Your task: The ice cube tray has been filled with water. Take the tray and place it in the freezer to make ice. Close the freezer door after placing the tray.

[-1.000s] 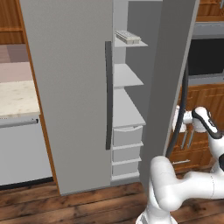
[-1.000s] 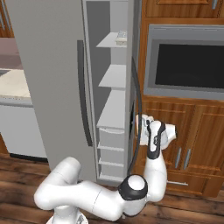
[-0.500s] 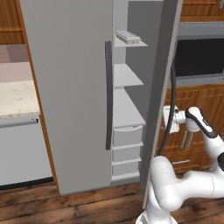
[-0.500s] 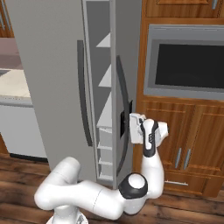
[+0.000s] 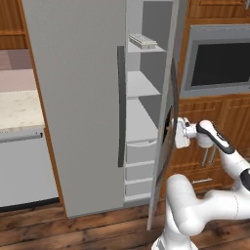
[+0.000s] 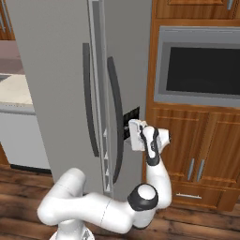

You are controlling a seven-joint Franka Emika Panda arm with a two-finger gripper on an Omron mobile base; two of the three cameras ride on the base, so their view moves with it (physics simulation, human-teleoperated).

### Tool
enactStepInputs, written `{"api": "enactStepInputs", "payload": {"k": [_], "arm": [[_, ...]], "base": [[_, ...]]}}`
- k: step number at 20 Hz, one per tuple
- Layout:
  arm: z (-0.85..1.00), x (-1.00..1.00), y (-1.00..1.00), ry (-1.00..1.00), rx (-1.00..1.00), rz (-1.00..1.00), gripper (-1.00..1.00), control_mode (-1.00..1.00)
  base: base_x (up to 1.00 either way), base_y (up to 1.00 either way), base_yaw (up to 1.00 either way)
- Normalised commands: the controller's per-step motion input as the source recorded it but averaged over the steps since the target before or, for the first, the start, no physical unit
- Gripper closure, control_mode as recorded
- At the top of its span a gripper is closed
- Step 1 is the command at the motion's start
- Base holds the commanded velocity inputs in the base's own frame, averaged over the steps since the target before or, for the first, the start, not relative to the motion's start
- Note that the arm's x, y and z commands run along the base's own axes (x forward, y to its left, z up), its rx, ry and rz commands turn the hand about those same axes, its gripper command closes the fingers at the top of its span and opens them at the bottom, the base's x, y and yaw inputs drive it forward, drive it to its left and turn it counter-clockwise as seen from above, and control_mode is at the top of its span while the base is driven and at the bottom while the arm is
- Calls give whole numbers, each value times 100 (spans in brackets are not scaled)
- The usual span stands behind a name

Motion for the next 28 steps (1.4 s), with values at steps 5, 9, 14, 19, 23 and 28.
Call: {"api": "enactStepInputs", "payload": {"k": [5, 9, 14, 19, 23, 28], "arm": [[0, 32, 57, -13, -1, -9, -100, -100], [0, 47, 53, -5, 0, -14, -100, -100], [0, 59, 51, 0, 0, -19, -100, -100], [0, 71, 52, 0, 0, -24, -100, -100], [0, 78, 46, 0, 0, -28, -100, -100], [0, 79, 39, 2, 0, -29, -100, -100]], "base": [[0, 0, 0], [0, 0, 0], [0, 0, 0], [0, 0, 0], [0, 0, 0], [0, 0, 0]]}}
